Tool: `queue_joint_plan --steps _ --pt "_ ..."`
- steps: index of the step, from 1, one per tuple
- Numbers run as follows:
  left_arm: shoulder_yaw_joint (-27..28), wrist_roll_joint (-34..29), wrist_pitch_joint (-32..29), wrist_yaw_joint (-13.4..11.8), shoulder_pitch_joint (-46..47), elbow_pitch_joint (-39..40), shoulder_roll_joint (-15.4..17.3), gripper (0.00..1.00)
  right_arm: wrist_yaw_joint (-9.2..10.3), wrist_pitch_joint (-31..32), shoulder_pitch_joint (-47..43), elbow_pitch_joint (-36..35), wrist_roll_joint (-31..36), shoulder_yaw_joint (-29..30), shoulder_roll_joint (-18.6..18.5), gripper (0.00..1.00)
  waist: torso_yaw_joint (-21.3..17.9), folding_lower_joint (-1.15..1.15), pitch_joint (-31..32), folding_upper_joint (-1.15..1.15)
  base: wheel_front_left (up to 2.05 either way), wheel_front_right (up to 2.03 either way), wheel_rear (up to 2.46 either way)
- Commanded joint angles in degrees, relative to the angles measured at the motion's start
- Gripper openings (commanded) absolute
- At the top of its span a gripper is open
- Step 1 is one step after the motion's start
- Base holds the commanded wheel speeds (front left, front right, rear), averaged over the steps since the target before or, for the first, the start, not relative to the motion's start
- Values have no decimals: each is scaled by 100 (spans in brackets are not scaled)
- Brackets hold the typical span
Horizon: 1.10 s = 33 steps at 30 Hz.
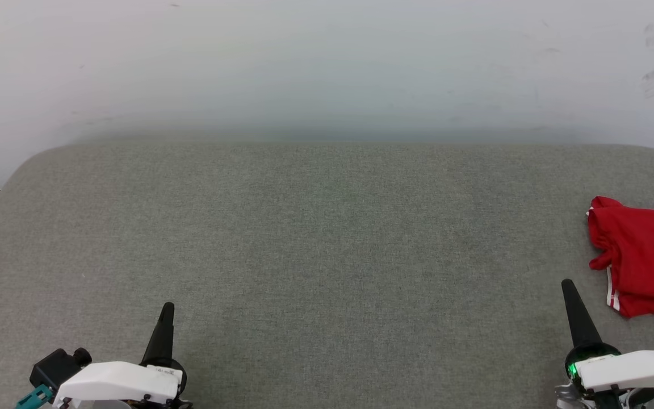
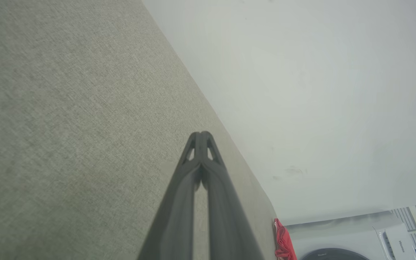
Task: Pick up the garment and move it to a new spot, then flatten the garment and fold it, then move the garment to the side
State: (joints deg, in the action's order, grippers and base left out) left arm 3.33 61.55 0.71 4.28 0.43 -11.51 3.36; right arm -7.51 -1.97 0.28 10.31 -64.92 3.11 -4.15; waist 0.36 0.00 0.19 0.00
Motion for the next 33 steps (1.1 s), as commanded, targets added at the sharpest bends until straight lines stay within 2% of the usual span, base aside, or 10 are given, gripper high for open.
queue_joint_plan --steps 1,33 --pt "35 186 -38 51 147 22 9 0 1 40 165 -18 -182 14 -42 0 -1 0 -1 0 0 0 0" --pt "215 1948 -468 230 433 -149 -27 0 3 457 447 215 -1828 113 -15 0 -20 0 -21 0 0 0 0"
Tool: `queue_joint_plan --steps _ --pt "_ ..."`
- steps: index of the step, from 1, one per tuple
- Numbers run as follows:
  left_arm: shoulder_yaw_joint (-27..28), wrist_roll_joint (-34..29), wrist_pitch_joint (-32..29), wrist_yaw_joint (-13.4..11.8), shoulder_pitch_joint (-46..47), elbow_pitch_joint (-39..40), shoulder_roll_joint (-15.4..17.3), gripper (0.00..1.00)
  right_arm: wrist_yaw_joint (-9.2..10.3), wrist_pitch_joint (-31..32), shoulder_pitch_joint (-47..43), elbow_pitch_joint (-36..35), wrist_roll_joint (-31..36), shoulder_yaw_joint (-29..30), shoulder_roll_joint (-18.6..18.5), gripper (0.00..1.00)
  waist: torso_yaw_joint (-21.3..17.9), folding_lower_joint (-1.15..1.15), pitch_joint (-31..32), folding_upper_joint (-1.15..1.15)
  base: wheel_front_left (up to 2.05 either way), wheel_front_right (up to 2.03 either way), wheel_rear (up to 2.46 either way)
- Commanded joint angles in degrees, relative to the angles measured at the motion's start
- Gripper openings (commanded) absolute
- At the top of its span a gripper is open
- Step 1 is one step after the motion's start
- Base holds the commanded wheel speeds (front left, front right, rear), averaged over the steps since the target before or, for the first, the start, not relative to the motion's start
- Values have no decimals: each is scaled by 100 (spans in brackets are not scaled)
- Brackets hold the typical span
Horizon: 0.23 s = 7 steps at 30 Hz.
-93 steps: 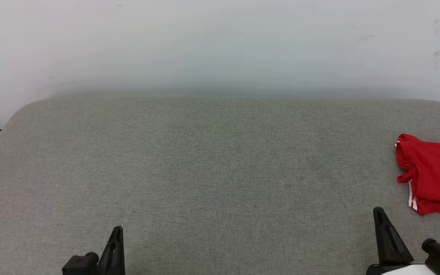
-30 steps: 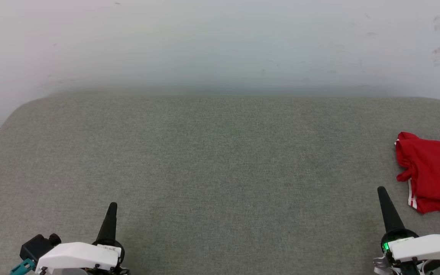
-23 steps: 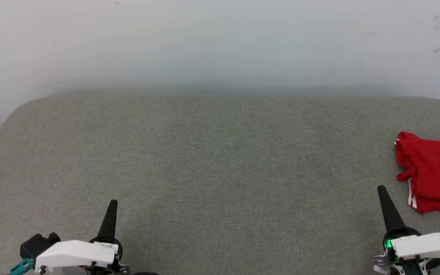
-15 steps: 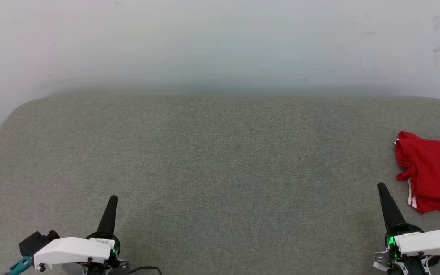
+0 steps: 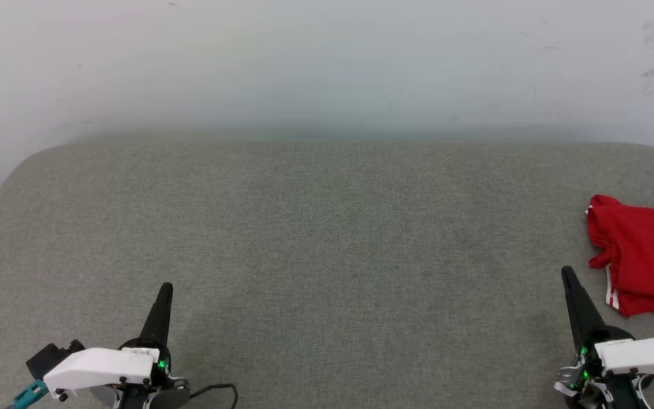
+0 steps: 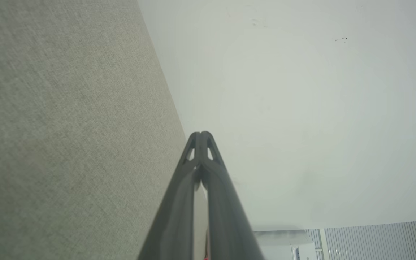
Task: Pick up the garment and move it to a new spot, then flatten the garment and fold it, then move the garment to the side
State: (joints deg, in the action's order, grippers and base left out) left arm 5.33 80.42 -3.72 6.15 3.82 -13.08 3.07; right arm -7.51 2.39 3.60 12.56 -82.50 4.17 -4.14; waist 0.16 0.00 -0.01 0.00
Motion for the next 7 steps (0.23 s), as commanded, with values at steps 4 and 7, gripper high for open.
queue_joint_plan --steps 4,7 --pt "32 257 -67 56 136 -12 -2 0 2 64 150 13 -248 21 -11 0 -2 0 -2 0 0 0 0" --pt "47 387 -109 69 160 -25 -4 0 2 106 160 37 -376 31 -7 0 -4 0 -4 0 0 0 0"
